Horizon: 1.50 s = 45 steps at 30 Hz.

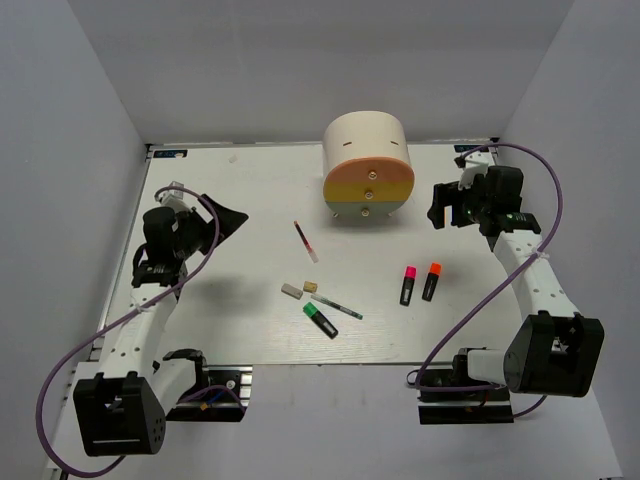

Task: Sort the stationery into containers
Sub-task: Open the drawer in the storage box.

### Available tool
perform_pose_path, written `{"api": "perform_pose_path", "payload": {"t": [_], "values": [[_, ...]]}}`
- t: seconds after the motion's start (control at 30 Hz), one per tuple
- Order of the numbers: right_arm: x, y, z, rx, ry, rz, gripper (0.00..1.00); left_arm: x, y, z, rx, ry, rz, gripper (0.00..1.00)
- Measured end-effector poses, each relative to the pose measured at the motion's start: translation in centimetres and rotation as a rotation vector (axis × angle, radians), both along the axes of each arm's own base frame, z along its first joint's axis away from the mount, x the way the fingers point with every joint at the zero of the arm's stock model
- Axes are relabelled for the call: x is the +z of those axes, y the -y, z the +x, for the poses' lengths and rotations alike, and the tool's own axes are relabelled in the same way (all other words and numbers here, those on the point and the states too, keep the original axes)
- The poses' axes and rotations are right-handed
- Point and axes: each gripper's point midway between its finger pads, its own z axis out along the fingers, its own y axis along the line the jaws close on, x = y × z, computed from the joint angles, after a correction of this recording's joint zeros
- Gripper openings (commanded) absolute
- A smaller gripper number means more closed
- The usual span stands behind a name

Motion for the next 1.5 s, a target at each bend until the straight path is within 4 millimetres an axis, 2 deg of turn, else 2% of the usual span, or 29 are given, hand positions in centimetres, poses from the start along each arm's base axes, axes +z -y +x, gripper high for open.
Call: {"api": "perform_pose_path", "payload": {"t": [0.13,0.37,0.43,0.47,0.53,0.57,0.63,0.7,0.73,0.77,0.8,0.83,0.87,0.9,1.0,1.03,1.07,1.1,1.17,1.27,1.37,1.5], "values": [[0.0,-0.2,-0.1,0.021,0.0,-0.003,0.9,0.5,0.8,0.1,-0.03,0.015,-0.052,1.0],[-0.9,-1.6,-1.9,0.194,-0.03,-0.034,0.9,-0.1,1.6,0.2,-0.064,-0.013,-0.1,0.98],[-1.3,-1.6,-2.3,0.217,-0.048,-0.052,0.9,-0.1,1.7,0.2,-0.07,-0.016,-0.106,0.89],[-1.5,-1.5,-2.4,0.226,-0.059,-0.06,0.9,-0.1,1.8,0.2,-0.073,-0.018,-0.109,0.75],[-1.9,-1.5,-2.5,0.241,-0.08,-0.073,0.9,-0.3,1.9,0.3,-0.081,-0.025,-0.112,0.58],[-2.1,-1.5,-2.6,0.253,-0.095,-0.075,0.9,-0.5,2.0,0.3,-0.087,-0.029,-0.111,0.45],[-2.4,-1.9,-3.1,0.291,-0.121,-0.066,0.9,-1.0,2.2,0.4,-0.101,-0.042,-0.112,0.38],[-2.4,-2.8,-3.6,0.346,-0.144,-0.033,0.89,-1.5,2.5,0.4,-0.12,-0.06,-0.113,0.43],[-2.3,-3.3,-4.0,0.374,-0.151,-0.009,0.79,-1.8,2.6,0.4,-0.129,-0.068,-0.115,0.49],[-2.1,-4.0,-4.4,0.408,-0.155,0.021,0.65,-2.1,2.7,0.4,-0.138,-0.078,-0.118,0.58],[-1.9,-4.6,-4.8,0.441,-0.154,0.051,0.34,-2.3,2.8,0.4,-0.143,-0.086,-0.118,0.74],[-1.6,-5.2,-5.0,0.467,-0.149,0.076,0.25,-2.6,2.8,0.4,-0.149,-0.094,-0.12,0.8],[-1.2,-6.0,-5.2,0.483,-0.151,0.118,0.23,-2.7,2.9,0.4,-0.152,-0.102,-0.121,0.85],[-0.8,-6.6,-5.2,0.492,-0.145,0.152,0.23,-2.8,2.9,0.4,-0.156,-0.103,-0.119,0.86],[0.7,-8.7,-4.7,0.501,-0.126,0.249,0.35,-2.8,3.0,0.3,-0.164,-0.106,-0.123,0.87],[1.2,-9.5,-4.5,0.501,-0.12,0.28,0.46,-2.8,3.0,0.2,-0.165,-0.105,-0.124,0.87],[1.7,-10.3,-4.3,0.498,-0.121,0.315,0.51,-2.8,3.1,0.2,-0.166,-0.105,-0.124,0.87],[2.0,-11.1,-4.0,0.487,-0.13,0.355,0.51,-2.8,3.1,0.2,-0.166,-0.106,-0.124,0.87],[2.5,-12.8,-3.4,0.472,-0.158,0.438,0.57,-2.7,3.1,0.0,-0.166,-0.108,-0.124,0.87],[2.3,-14.9,-2.0,0.426,-0.236,0.549,0.66,-2.4,3.0,-0.3,-0.165,-0.105,-0.124,0.88],[1.5,-16.4,-0.3,0.362,-0.308,0.642,0.69,-2.0,3.0,-0.7,-0.163,-0.103,-0.122,0.88],[0.9,-17.3,2.1,0.252,-0.36,0.738,0.69,-1.5,2.9,-1.2,-0.152,-0.094,-0.116,0.88]]}}
